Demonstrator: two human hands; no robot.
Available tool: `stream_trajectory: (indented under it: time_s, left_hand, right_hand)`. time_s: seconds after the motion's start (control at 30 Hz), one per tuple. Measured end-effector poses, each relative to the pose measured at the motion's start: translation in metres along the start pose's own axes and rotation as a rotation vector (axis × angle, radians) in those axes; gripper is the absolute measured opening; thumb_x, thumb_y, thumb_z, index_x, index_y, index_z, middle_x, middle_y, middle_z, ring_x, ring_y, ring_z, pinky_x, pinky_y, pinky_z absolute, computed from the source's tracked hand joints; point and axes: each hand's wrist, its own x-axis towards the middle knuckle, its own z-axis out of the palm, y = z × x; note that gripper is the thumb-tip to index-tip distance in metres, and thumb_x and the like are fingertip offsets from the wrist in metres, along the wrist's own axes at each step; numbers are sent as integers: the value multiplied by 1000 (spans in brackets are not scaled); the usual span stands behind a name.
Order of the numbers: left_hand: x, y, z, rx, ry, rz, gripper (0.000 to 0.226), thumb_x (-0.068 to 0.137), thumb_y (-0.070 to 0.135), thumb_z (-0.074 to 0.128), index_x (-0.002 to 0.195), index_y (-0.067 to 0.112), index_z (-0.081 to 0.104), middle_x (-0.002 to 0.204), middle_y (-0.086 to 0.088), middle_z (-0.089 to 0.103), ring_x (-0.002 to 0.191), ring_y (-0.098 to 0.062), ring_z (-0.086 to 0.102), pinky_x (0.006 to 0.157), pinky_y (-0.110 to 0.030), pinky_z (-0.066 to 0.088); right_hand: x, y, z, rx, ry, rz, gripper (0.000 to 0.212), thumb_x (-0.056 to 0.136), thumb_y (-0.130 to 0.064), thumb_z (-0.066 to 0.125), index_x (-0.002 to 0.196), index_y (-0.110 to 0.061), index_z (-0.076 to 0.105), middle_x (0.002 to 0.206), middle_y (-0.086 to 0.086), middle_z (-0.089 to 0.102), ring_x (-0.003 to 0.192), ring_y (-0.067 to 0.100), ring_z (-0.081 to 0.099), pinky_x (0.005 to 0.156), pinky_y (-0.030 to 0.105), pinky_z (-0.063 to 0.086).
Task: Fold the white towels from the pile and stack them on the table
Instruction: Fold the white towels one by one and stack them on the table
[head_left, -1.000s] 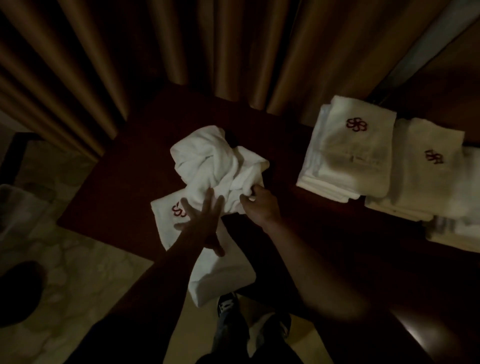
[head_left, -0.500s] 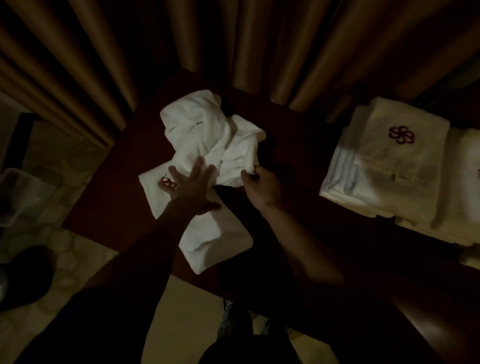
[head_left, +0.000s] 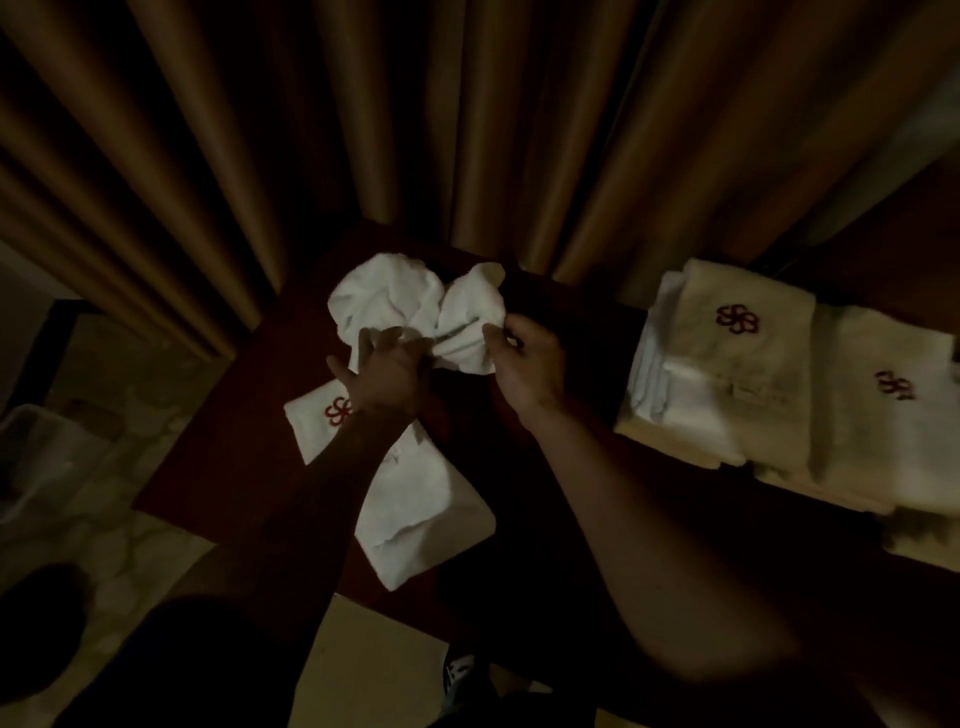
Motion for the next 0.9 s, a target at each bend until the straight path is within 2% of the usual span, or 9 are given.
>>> stream_trajectory:
  time_s: [0.27, 0.33, 0.43, 0.5, 0.53, 0.6, 0.73, 0.83, 0.9]
  left_hand:
    - [7, 28, -81, -145, 290, 23, 33, 102, 41, 44, 132, 37, 57, 147, -3, 46, 144, -30, 29, 108, -77, 14]
    - [5, 39, -100, -183, 364, 43, 30, 102, 35, 44, 128, 30, 59, 139, -3, 52, 139, -29, 37, 109, -75, 15]
    - [-3, 57, -123, -228, 443, 83, 26, 100, 26, 42, 123, 22, 54, 116, -6, 64, 120, -30, 55, 112, -70, 20]
    - [-7, 68, -132, -285, 517, 148, 21, 100, 29, 39, 115, 18, 49, 90, -3, 65, 92, -29, 66, 102, -64, 40]
    - [-9, 73, -136, -354, 551, 184, 21, 101, 32, 37, 111, 18, 48, 81, 1, 62, 79, -26, 66, 89, -58, 51]
    - [-15, 86, -146, -473, 572, 223, 23, 103, 37, 36, 108, 17, 47, 78, 1, 61, 68, -19, 63, 67, -47, 57]
    - [-31, 110, -163, -503, 569, 312, 25, 104, 37, 40, 103, 14, 51, 81, -4, 63, 68, -17, 62, 61, -37, 54]
    - [-49, 127, -170, -465, 533, 380, 23, 103, 36, 43, 94, 16, 50, 74, 3, 56, 64, -11, 56, 55, -27, 40]
    - [-59, 137, -169, -410, 484, 393, 25, 102, 40, 45, 93, 17, 52, 75, 3, 56, 67, -15, 56, 58, -28, 40]
  right_hand:
    - [10, -67, -37, 206, 17, -90, 21, 93, -34, 65, 83, -17, 71, 86, 0, 72, 87, 16, 69, 80, 38, 57]
    - [8, -82, -48, 235, 33, -116, 21, 95, -31, 66, 81, -16, 70, 83, 2, 73, 85, 15, 70, 76, 29, 57]
    - [-1, -105, -68, 268, 58, -163, 25, 95, -25, 67, 75, -10, 67, 72, 1, 67, 68, 5, 64, 60, 11, 46]
    - [-6, -115, -82, 271, 80, -195, 30, 94, -24, 69, 66, -16, 62, 61, -10, 58, 57, -2, 54, 54, 9, 40]
    - [-10, -119, -90, 263, 90, -214, 34, 93, -24, 69, 62, -18, 59, 55, -15, 54, 54, -4, 51, 52, 10, 39]
    - [-17, -128, -107, 258, 106, -226, 37, 93, -25, 69, 60, -13, 57, 49, -16, 49, 49, -4, 46, 49, 11, 36]
    - [-36, -136, -143, 283, 133, -224, 38, 92, -26, 69, 61, -6, 58, 49, -13, 46, 50, 1, 45, 52, 18, 36]
    - [-51, -136, -169, 298, 140, -217, 33, 86, -33, 71, 69, -5, 67, 65, 6, 63, 65, 15, 58, 63, 34, 47]
    - [-60, -131, -186, 288, 148, -175, 27, 84, -34, 70, 77, -8, 73, 81, 13, 72, 75, 20, 64, 69, 37, 50]
